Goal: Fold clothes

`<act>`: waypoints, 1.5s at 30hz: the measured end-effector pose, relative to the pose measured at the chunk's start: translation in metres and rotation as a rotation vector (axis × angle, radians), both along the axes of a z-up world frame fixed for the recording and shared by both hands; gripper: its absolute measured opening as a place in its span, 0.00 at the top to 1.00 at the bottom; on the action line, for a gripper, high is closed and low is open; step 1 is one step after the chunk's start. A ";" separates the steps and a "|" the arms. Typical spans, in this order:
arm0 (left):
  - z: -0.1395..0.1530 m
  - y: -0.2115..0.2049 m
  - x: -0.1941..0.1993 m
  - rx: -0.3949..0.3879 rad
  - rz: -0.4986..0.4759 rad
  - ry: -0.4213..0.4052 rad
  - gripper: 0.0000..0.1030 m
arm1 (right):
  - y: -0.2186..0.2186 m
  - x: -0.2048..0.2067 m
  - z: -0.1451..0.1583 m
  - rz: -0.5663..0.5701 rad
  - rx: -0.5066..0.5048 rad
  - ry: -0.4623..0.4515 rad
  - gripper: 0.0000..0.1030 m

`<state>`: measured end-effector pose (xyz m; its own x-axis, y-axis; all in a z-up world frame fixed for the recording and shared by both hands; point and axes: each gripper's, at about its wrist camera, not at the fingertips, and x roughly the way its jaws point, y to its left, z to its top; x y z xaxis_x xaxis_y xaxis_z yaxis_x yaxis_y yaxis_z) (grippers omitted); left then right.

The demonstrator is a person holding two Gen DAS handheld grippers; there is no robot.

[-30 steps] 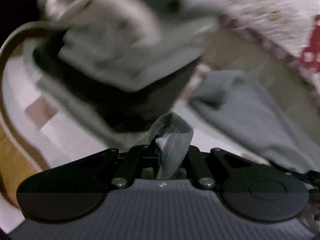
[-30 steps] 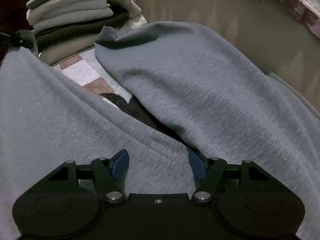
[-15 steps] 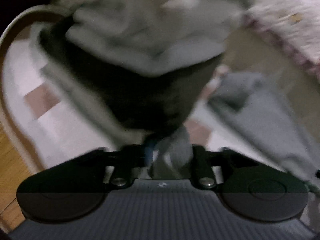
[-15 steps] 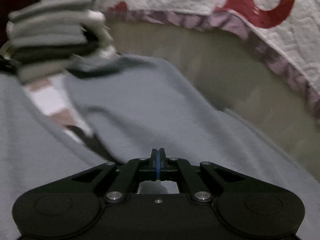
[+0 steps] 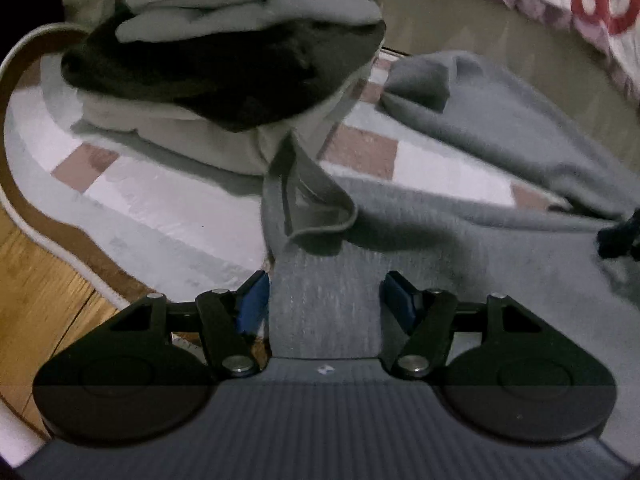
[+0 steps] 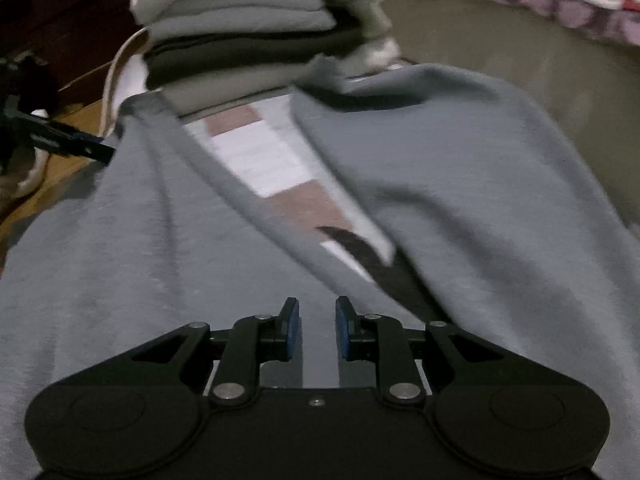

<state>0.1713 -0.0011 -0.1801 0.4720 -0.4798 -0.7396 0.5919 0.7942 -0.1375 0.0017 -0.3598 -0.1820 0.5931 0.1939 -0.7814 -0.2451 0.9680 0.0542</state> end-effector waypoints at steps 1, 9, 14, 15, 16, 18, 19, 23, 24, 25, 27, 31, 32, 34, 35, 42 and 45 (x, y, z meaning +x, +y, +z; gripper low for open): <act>-0.004 -0.003 -0.002 0.011 -0.004 -0.015 0.51 | 0.004 0.002 -0.002 0.012 0.001 0.009 0.73; 0.029 0.040 -0.001 -0.202 0.263 0.124 0.93 | 0.010 0.018 -0.010 0.008 -0.037 0.004 0.45; 0.022 0.024 0.001 0.133 0.393 0.039 0.87 | 0.008 0.018 -0.013 -0.047 -0.057 -0.050 0.56; 0.024 0.022 -0.003 0.182 0.402 -0.006 0.87 | 0.010 0.018 -0.012 -0.056 -0.079 -0.063 0.84; 0.027 0.023 -0.005 0.194 0.389 -0.026 0.84 | 0.012 0.018 -0.010 -0.072 -0.109 -0.078 1.00; 0.032 0.026 -0.005 0.138 0.341 0.015 0.75 | 0.015 0.019 -0.007 -0.104 -0.169 -0.109 1.00; 0.035 0.027 -0.004 0.110 0.317 0.035 0.67 | 0.015 0.019 -0.004 -0.128 -0.197 -0.128 1.00; 0.038 0.015 -0.006 0.094 0.270 -0.001 0.62 | -0.002 0.019 0.005 -0.263 -0.221 -0.135 1.00; 0.037 0.009 -0.007 0.100 0.246 -0.005 0.62 | -0.007 0.017 0.008 -0.283 -0.198 -0.135 0.98; 0.035 0.002 -0.010 0.102 0.218 -0.011 0.62 | -0.013 0.014 0.012 -0.303 -0.176 -0.135 0.96; 0.023 -0.011 -0.009 0.142 0.196 -0.008 0.62 | -0.025 0.003 0.019 -0.310 -0.117 -0.142 0.88; 0.014 -0.017 0.007 0.283 0.271 -0.013 0.63 | -0.050 -0.028 0.025 -0.325 -0.080 -0.131 0.86; 0.019 -0.018 0.013 0.341 0.316 -0.052 0.64 | -0.058 -0.036 0.026 -0.337 -0.065 -0.124 0.86; 0.031 -0.019 0.021 0.398 0.366 -0.101 0.66 | -0.074 -0.056 0.027 -0.384 -0.050 -0.116 0.86; 0.038 -0.019 0.022 0.396 0.372 -0.112 0.66 | -0.082 -0.066 0.027 -0.414 -0.047 -0.112 0.86; 0.082 -0.062 -0.019 0.194 0.259 -0.012 0.66 | -0.131 -0.137 0.020 -0.662 0.126 -0.116 0.75; 0.082 -0.094 -0.043 0.168 0.227 0.009 0.66 | -0.119 -0.158 0.024 -0.649 0.129 -0.152 0.56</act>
<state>0.1286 -0.0948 -0.0977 0.5463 -0.2326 -0.8047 0.3958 0.9183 0.0032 -0.1565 -0.4789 -0.1576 0.7222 -0.1526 -0.6747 0.3695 0.9097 0.1897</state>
